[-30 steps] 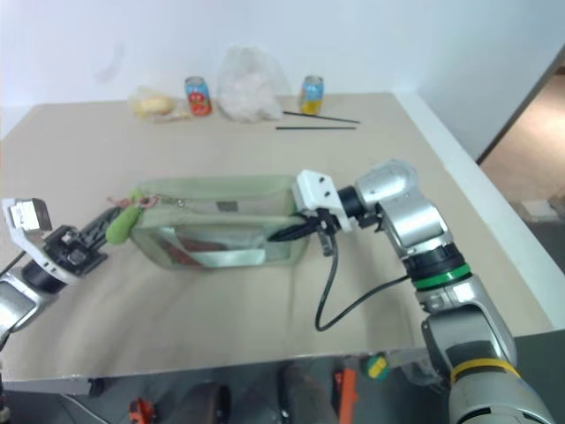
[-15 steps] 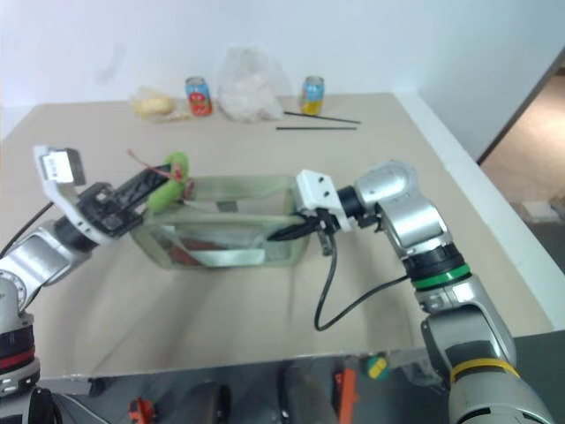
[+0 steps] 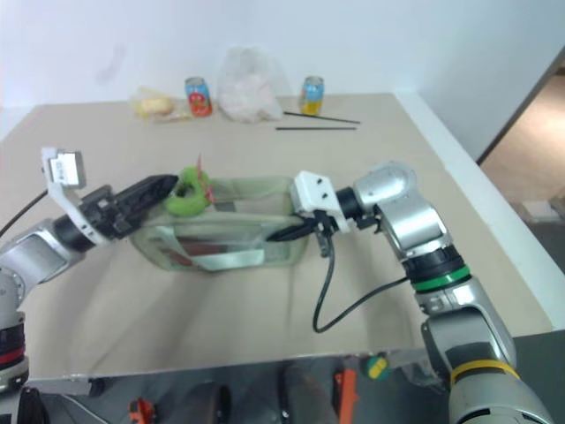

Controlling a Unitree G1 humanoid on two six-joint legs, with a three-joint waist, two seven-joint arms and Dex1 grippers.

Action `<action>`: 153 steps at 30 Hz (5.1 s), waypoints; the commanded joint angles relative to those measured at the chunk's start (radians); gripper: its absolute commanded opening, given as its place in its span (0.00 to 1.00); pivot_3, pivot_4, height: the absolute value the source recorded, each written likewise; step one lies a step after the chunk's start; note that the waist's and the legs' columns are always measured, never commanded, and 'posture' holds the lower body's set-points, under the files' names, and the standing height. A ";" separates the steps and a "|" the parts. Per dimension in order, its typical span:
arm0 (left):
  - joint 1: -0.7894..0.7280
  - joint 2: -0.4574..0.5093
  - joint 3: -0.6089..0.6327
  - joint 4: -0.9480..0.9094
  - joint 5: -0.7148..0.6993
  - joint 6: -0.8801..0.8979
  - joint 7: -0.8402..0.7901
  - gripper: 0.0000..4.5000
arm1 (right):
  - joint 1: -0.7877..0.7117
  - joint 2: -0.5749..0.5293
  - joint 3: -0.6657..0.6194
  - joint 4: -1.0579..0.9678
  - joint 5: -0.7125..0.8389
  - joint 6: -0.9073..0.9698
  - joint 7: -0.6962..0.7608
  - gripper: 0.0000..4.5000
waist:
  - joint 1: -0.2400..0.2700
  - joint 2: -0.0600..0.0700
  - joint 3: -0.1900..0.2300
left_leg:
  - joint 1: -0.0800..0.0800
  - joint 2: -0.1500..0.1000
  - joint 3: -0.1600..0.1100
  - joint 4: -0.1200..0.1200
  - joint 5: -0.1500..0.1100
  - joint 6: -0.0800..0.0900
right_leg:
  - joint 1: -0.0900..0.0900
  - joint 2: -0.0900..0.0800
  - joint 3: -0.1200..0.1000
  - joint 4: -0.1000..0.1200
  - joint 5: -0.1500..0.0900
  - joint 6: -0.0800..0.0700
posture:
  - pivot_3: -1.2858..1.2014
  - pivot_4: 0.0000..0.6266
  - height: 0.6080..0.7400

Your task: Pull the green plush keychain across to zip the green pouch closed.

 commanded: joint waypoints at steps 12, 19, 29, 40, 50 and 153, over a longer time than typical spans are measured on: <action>0.312 0.216 0.149 -0.037 0.255 -0.100 -0.369 0.61 | -0.009 0.004 -0.018 -0.010 0.008 -0.005 0.014 0.00 | 0.000 0.001 0.001 | -0.001 0.001 0.001 -0.001 0.000 0.000 | -0.002 0.001 -0.001 0.000 -0.001 -0.002 | 0.52 0.24 1.00; 0.327 0.192 0.038 -0.035 0.377 -0.150 -0.419 0.61 | -0.013 0.009 -0.016 -0.012 0.006 -0.003 0.017 0.00 | 0.002 0.001 0.001 | -0.001 0.002 0.001 -0.003 0.000 0.000 | -0.004 0.002 0.000 0.000 -0.002 -0.003 | 0.52 0.24 1.00; 0.189 0.146 0.030 0.043 0.341 -0.109 -0.405 0.35 | -0.005 -0.006 -0.021 -0.023 0.002 0.007 0.012 0.00 | 0.001 0.001 0.000 | -0.001 0.002 0.002 -0.003 0.000 0.001 | -0.004 0.003 0.000 0.000 -0.002 -0.003 | 0.52 0.24 1.00; 0.170 0.115 -0.002 0.017 0.369 -0.116 -0.375 0.00 | -0.009 -0.005 -0.039 -0.004 0.006 0.036 -0.026 0.00 | 0.002 0.001 0.000 | -0.001 0.002 0.002 -0.003 -0.001 0.001 | -0.004 0.002 0.000 0.000 -0.002 -0.003 | 0.52 0.24 1.00; 0.184 0.088 -0.001 -0.012 0.373 -0.119 -0.355 0.00 | -0.044 -0.132 -0.205 -0.123 0.273 0.487 0.011 0.73 | 0.012 0.001 0.001 | -0.004 0.001 0.002 -0.003 -0.001 0.001 | -0.005 0.001 0.000 0.000 -0.002 -0.003 | 0.52 0.24 1.00; 0.174 0.072 0.094 -0.079 0.351 -0.114 -0.130 0.91 | 0.165 -0.156 -0.516 -0.020 0.330 0.612 -0.346 0.90 | 0.000 0.001 -0.002 | -0.001 0.004 0.007 -0.005 -0.002 0.004 | -0.005 0.007 0.008 -0.002 -0.001 -0.002 | 0.52 0.24 1.00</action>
